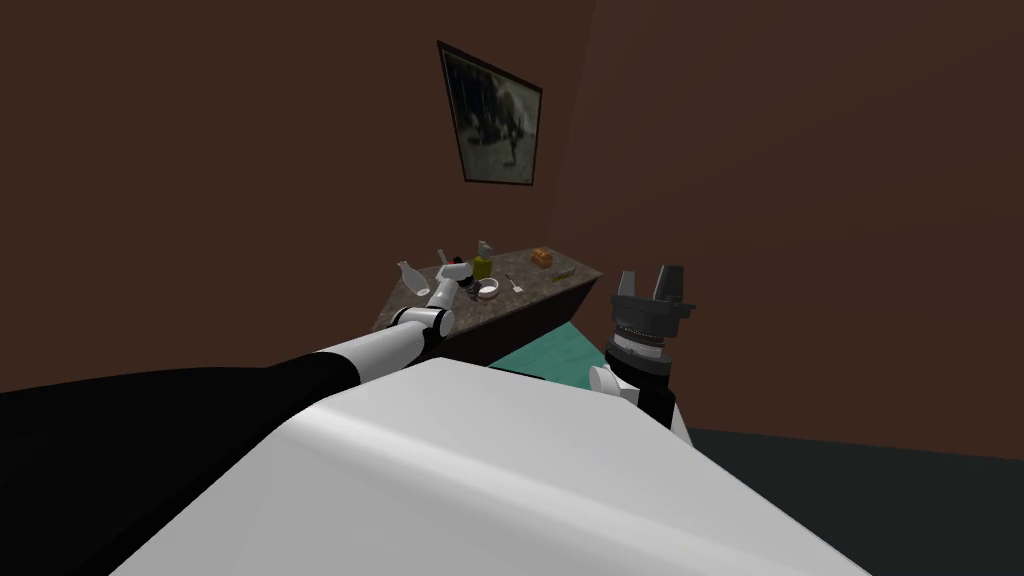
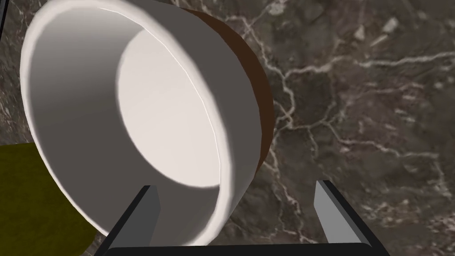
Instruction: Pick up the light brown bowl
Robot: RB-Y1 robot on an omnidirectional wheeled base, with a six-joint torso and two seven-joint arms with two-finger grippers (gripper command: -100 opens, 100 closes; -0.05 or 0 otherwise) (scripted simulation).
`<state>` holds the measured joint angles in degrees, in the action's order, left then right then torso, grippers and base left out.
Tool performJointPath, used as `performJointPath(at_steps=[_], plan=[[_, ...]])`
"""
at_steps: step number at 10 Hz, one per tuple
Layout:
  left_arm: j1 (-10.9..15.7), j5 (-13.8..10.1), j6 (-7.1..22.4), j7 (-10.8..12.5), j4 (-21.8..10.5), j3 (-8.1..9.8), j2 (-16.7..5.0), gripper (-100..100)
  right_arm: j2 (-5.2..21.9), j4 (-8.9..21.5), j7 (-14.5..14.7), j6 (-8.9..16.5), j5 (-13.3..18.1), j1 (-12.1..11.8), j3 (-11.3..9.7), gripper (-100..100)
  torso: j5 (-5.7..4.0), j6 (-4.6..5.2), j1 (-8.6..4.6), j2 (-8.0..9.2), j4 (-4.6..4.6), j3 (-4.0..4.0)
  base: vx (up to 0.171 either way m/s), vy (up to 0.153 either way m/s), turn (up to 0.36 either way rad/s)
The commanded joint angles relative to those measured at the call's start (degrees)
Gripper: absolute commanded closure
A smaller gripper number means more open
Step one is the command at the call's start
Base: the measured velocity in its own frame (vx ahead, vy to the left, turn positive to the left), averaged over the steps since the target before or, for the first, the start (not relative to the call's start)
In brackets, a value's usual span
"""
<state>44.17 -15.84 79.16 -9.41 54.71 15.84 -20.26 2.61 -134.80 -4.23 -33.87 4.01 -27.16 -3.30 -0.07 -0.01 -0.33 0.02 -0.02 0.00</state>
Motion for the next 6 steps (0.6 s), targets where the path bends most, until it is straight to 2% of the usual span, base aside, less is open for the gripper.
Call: performJointPath(at_steps=[1,2,3,4,5,6], plan=[[-1.5,-2.9,-0.2,-0.2,0.2,-0.12,-2.8,-100,0.0,0.0,0.0,0.0,0.0,0.0,0.0,0,0.0,0.0,0.0,0.0,0.0,0.0,0.017,-0.066,0.048],[-1.5,-3.4,-0.2,-0.2,0.2,-0.12,-2.8,-100,0.0,0.0,0.0,0.0,0.0,0.0,0.0,0,0.01,-0.01,0.09,0.0,0.01,0.0,0.013,-0.024,0.023],[-4.3,-5.7,-0.7,-0.6,2.3,-1.3,-5.3,-100,0.0,0.0,0.0,0.0,0.0,0.0,0.0,0,0.04,0.01,0.22,-0.01,0.01,0.0,0.038,-0.101,-0.279],[-6.2,-7.4,-0.7,-0.6,2.3,-1.3,-6.9,-100,0.0,0.0,0.0,0.0,0.0,0.0,0.0,0,0.0,0.07,-0.01,-0.08,-0.02,-0.04,0.035,-0.103,-0.111],[-6.2,-9.2,-0.7,-0.6,2.3,-1.3,-8.4,-100,0.0,0.0,0.0,0.0,0.0,0.0,0.0,0,-0.01,0.0,-0.02,-0.07,-0.02,-0.05,0.01,-0.05,0.035],[-8.8,-10.9,-1.3,-1.1,4.5,-2.48,-10.3,-100,0.0,0.0,0.0,0.0,0.0,0.0,0.0,0,0.0,-0.03,0.15,-0.01,0.01,0.0,0.043,-0.103,-0.242]])
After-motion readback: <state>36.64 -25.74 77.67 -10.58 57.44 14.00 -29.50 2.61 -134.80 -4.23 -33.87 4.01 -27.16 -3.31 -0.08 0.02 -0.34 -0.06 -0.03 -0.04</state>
